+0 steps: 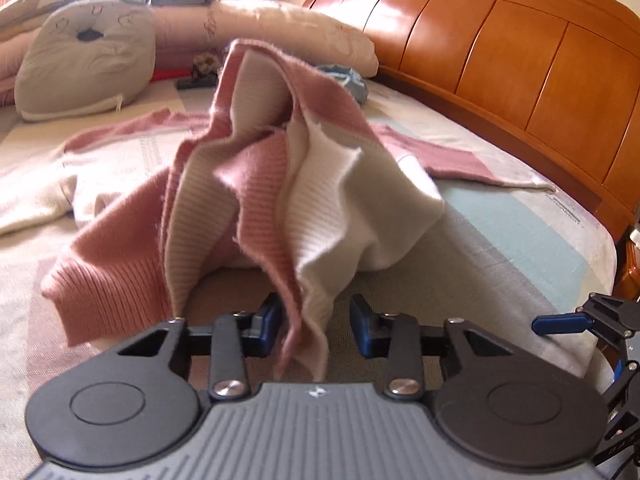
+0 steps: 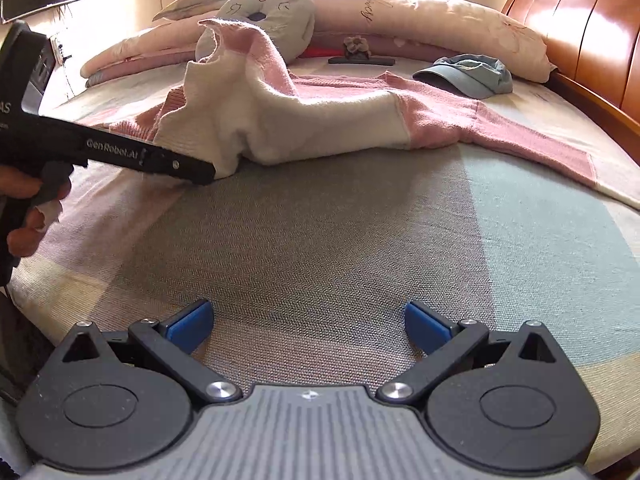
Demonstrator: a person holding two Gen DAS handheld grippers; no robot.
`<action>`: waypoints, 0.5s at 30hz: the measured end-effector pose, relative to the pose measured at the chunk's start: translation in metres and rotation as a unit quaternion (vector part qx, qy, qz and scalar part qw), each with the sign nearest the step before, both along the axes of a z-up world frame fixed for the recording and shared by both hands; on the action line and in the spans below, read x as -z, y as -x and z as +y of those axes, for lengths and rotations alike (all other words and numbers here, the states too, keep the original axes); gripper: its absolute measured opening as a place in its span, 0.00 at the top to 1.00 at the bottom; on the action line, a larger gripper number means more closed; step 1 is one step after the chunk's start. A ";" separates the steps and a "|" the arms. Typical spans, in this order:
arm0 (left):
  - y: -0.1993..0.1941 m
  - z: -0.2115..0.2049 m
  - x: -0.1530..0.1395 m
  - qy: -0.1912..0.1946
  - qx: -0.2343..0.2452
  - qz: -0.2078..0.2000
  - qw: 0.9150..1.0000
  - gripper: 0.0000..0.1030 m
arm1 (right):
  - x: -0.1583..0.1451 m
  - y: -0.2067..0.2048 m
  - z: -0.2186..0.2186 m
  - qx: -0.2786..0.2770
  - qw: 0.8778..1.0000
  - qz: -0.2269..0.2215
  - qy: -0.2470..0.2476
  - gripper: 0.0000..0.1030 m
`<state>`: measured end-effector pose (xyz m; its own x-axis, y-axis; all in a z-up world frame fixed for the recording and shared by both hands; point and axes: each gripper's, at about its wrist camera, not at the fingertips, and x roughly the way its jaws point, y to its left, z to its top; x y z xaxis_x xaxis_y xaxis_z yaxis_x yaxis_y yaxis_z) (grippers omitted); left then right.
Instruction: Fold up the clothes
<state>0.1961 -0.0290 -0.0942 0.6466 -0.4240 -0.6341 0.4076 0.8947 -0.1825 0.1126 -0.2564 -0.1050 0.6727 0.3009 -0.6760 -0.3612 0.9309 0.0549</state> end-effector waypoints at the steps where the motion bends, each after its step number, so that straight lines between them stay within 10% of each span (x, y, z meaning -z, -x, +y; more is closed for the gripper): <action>1: 0.001 0.000 -0.001 0.000 0.000 -0.002 1.000 0.74 | 0.000 0.000 0.000 0.001 1.000 0.000 0.000 0.00; 6: 0.005 -0.003 -0.006 -0.002 0.000 -0.015 1.000 0.93 | -0.001 -0.001 0.000 0.003 1.000 0.005 0.000 0.00; 15: 0.019 -0.008 -0.023 0.014 0.021 -0.025 0.999 0.96 | -0.003 -0.001 0.000 0.007 1.000 0.015 0.001 0.00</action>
<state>0.1769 -0.0370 -0.0713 0.6590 -0.4686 -0.5883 0.4542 0.8714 -0.1853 0.1141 -0.2560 -0.1017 0.6569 0.2894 -0.6963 -0.3455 0.9363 0.0632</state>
